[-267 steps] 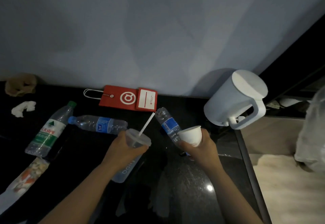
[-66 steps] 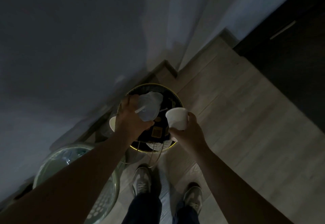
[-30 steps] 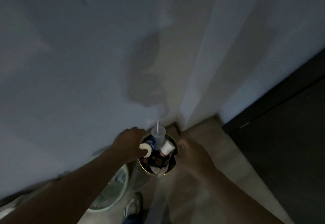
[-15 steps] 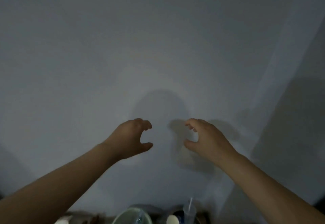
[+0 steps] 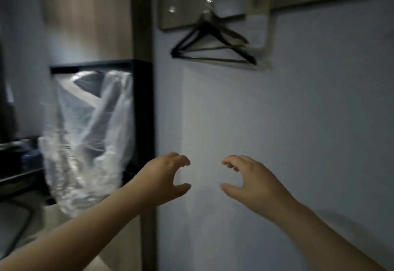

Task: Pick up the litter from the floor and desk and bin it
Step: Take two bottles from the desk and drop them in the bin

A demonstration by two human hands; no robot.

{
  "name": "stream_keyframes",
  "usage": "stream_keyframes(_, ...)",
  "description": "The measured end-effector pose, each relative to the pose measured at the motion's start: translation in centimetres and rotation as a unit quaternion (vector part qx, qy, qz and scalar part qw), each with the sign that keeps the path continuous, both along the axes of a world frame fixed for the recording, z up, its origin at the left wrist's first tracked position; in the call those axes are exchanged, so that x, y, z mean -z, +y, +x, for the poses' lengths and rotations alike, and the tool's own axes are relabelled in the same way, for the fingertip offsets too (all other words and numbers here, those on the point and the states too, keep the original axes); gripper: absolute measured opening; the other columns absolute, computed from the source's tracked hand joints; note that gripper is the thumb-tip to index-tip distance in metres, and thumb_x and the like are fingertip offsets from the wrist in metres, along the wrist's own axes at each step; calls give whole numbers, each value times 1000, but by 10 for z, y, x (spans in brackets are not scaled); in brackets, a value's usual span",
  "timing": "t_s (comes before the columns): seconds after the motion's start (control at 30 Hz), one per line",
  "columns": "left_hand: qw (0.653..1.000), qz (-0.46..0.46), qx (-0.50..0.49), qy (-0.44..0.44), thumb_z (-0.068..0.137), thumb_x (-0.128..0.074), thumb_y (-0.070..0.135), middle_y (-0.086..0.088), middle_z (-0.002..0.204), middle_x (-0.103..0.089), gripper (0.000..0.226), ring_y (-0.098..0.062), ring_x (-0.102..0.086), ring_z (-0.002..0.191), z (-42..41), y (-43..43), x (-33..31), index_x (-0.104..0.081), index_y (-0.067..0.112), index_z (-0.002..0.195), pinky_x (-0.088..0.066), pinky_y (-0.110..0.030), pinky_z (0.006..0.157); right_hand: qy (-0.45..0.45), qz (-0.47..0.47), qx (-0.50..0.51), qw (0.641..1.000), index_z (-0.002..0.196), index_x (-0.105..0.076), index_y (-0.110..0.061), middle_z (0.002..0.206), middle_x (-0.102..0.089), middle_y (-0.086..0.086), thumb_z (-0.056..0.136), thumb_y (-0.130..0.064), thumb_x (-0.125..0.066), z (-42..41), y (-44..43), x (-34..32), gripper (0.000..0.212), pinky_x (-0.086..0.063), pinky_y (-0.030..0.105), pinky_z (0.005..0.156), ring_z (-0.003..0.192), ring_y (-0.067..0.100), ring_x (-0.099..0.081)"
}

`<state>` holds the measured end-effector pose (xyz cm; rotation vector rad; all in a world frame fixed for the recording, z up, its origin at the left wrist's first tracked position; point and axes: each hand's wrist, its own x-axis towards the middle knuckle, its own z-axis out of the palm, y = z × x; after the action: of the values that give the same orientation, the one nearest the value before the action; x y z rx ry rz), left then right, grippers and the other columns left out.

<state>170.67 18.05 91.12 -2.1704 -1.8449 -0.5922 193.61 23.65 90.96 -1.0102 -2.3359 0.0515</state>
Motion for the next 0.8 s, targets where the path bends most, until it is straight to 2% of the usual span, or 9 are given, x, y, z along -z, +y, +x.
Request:
stream_keyframes(0.13,997,20,-80,-2,78,-69,42,6,118,-59,50,-11,-58,105,-103,-67,-9,-57,25,124,-37,-13,84,12,-3,-103,995,132,-46,-35,127,-49,-19,85,-43,-63,-125,-27,-6,51,-37,15,92,114,-1,-47)
stream_keyframes(0.33,982,22,-185,-9,80,-65,50,18,122,-53,49,-2,-56,106,-224,-150,-8,-52,37,125,-46,-18,90,12,-6,-206,978,128,-49,-35,123,-52,-16,83,-43,-65,-272,-59,-16,48,-45,20,88,109,2,-52)
stream_keyframes(0.4,975,31,-220,-15,80,-65,50,19,119,-53,49,0,-55,103,-254,-168,-8,-52,38,125,-46,-14,86,4,-3,-233,973,128,-50,-34,124,-51,-16,82,-45,-65,-312,-66,-18,50,-43,17,86,110,2,-52)
stream_keyframes(0.5,964,43,-262,-27,79,-66,49,20,116,-52,50,5,-50,95,-294,-190,-4,-52,39,125,-34,-1,72,-3,-1,-271,963,128,-51,-32,122,-53,-15,81,-44,-66,-369,-73,-17,50,-43,19,89,110,3,-52)
stream_keyframes(0.57,957,46,-286,-30,79,-65,50,21,116,-51,50,6,-46,95,-319,-199,1,-50,40,126,-33,-1,69,0,-7,-296,955,126,-53,-32,118,-54,-15,81,-41,-67,-405,-75,-13,48,-42,18,88,109,3,-53)
stream_keyframes(0.7,943,45,-327,-38,82,-64,49,19,120,-51,50,2,-50,106,-371,-207,12,-49,37,128,-43,-10,83,-8,-8,-337,941,124,-53,-33,118,-55,-16,80,-43,-68,-475,-67,0,48,-44,18,88,106,1,-53)
stream_keyframes(0.8,935,41,-349,-39,83,-64,48,19,123,-50,51,2,-50,110,-414,-201,16,-48,36,130,-43,-12,88,-7,-7,-364,931,124,-52,-33,119,-55,-16,79,-46,-67,-528,-51,6,49,-45,24,93,109,2,-52)
